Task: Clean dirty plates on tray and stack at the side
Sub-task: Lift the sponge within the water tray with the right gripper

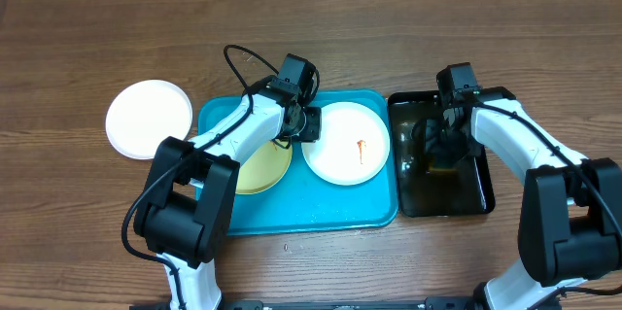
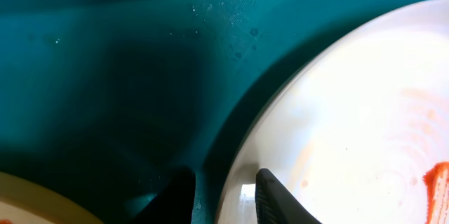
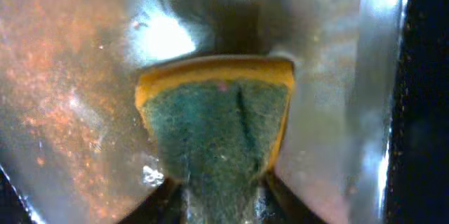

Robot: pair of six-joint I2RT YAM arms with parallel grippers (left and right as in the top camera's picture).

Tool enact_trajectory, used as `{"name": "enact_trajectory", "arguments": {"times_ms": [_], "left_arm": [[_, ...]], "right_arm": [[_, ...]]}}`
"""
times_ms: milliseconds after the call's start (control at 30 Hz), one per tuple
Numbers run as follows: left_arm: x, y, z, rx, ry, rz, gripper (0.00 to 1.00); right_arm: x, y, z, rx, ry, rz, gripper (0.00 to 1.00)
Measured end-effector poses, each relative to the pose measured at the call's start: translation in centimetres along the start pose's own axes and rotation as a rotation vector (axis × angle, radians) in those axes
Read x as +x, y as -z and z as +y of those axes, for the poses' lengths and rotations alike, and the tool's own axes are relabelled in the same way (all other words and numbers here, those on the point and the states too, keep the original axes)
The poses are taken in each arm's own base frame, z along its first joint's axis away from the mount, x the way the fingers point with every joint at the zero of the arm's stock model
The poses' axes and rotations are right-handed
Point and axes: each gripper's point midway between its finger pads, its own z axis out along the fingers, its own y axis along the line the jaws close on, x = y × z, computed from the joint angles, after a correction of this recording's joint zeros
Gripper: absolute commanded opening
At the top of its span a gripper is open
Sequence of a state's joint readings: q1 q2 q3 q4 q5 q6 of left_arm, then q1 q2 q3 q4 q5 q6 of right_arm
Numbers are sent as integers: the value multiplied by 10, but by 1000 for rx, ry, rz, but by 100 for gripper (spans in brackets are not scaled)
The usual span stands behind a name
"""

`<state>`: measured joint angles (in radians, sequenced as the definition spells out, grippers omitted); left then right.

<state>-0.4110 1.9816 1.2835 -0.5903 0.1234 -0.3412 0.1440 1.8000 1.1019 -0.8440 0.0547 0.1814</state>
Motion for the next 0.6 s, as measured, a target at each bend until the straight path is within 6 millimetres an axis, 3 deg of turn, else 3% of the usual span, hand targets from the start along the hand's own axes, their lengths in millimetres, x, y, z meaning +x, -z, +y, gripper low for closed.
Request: {"name": "enact_trajectory", "arguments": {"times_ms": [33, 167, 333, 533, 567, 600], "left_arm": [[0, 0, 0, 0, 0, 0, 32], [0, 0, 0, 1, 0, -1, 29], [0, 0, 0, 0, 1, -1, 5], [-5, 0, 2, -6, 31, -21, 4], [-5, 0, 3, -7, 43, -20, 6], [-5, 0, 3, -8, 54, -17, 16]], "right_arm": [[0, 0, 0, 0, 5, 0, 4], [2, 0, 1, -5, -3, 9, 4], [12, 2, 0, -3, -1, 52, 4], [3, 22, 2, -19, -2, -3, 4], [0, 27, 2, -23, -3, -22, 4], [-1, 31, 2, -27, -3, -34, 4]]}}
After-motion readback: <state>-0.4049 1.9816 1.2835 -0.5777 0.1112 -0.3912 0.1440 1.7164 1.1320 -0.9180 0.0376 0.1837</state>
